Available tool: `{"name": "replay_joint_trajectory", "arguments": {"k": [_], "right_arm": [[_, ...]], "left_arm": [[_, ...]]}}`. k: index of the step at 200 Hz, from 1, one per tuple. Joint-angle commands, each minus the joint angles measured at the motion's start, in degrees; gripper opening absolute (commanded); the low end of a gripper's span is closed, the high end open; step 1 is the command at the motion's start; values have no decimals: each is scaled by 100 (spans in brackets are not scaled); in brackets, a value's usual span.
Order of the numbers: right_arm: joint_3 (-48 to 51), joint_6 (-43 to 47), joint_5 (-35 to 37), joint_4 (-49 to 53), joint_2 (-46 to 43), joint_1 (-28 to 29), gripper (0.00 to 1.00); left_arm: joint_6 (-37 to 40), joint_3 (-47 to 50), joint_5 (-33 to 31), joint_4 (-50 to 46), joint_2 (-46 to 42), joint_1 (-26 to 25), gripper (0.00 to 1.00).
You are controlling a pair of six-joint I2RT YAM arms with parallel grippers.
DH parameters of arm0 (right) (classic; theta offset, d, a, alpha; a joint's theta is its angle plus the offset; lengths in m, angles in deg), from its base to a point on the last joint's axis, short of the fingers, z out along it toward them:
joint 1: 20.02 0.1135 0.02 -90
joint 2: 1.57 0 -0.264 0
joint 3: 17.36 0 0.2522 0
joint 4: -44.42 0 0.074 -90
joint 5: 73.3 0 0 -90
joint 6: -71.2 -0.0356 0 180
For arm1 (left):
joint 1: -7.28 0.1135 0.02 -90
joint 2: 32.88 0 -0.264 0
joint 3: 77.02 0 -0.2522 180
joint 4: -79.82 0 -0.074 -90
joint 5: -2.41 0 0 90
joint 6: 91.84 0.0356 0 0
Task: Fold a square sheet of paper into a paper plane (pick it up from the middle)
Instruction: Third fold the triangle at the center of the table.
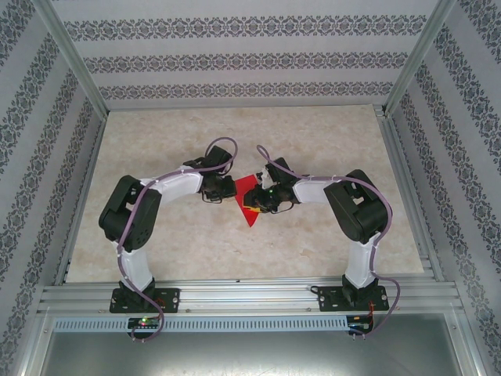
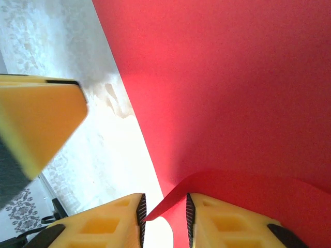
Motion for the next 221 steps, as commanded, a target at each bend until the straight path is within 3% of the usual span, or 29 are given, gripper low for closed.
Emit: {"name": "replay_joint_trajectory", "arguments": {"k": [1,55,98,156,195,221], "right_arm": [[42,120,324,243,220,55,28],[44,163,392,339,238,46,8],[91,197,385,327,198,46,24],[150,144,316,219,158,20,35],[190,147,324,207,141,-7,35],[198,164,350,253,149,-15,24]], "left_arm": [[-88,120,52,-107,-271,53,25],[-71,275,843,402,-275,-83,15],[-120,363,808,489,-239,-193,15],[-334,495,228,345,-463,-175,14],[-359,575,354,508,-527,-176,14],[-339,617,643,702,-529,-187,13]]}}
